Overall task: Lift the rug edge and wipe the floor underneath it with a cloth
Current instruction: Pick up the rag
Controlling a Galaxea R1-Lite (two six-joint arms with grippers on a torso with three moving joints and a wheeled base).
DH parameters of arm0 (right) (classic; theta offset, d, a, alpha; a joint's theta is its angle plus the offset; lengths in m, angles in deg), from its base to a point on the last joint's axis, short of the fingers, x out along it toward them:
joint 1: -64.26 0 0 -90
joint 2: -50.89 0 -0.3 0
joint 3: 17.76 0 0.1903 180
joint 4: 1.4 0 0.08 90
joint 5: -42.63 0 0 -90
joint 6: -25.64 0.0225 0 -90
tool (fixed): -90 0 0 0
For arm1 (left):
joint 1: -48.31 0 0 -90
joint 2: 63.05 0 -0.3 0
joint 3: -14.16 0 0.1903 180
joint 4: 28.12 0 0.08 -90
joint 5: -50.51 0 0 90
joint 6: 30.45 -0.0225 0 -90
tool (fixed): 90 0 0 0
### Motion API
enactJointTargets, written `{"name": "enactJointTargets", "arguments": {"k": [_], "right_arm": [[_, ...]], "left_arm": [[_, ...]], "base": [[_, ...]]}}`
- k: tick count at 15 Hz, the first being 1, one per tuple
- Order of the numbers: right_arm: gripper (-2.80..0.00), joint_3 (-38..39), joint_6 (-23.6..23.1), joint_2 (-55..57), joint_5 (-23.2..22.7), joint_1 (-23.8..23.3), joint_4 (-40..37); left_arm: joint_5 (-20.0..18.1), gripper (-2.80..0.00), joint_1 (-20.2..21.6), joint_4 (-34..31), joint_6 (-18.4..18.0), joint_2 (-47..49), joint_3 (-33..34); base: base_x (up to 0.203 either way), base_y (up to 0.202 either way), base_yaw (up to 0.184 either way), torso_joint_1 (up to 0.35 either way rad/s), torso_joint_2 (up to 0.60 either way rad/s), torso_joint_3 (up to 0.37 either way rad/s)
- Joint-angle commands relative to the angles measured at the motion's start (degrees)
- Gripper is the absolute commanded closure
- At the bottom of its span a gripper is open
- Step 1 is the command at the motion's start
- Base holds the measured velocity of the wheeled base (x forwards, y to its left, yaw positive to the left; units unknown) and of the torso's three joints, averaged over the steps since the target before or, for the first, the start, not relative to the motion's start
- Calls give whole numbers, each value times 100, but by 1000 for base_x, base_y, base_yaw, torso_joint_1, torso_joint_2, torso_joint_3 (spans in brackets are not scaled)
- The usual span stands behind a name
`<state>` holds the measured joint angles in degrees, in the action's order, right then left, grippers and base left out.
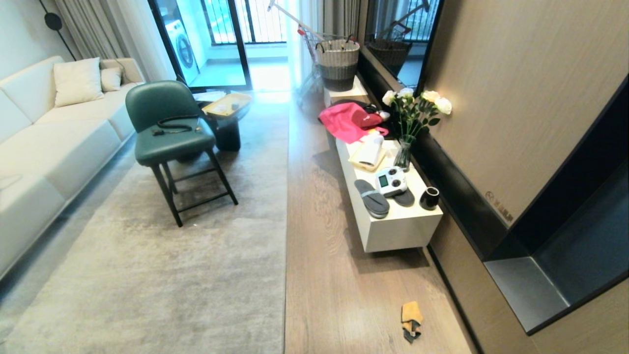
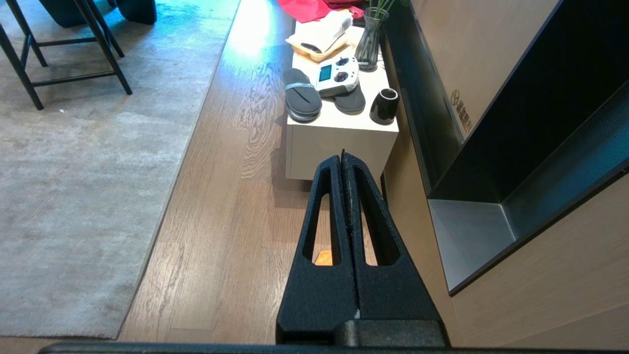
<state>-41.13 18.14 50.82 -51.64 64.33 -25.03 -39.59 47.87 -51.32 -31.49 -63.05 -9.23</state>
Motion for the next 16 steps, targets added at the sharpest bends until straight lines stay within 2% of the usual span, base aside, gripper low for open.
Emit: {"name": "enactJointTargets", "arguments": {"k": [1,16], "right_arm": [[0,0,-6,7,-4,1,0],[0,0,-6,7,-4,1,0]], "left_arm": [[1,0,0,2,-1,0,2],[1,0,0,2,-1,0,2]], "base": [[0,0,0,0,0,0],[0,0,0,0,0,0]]}}
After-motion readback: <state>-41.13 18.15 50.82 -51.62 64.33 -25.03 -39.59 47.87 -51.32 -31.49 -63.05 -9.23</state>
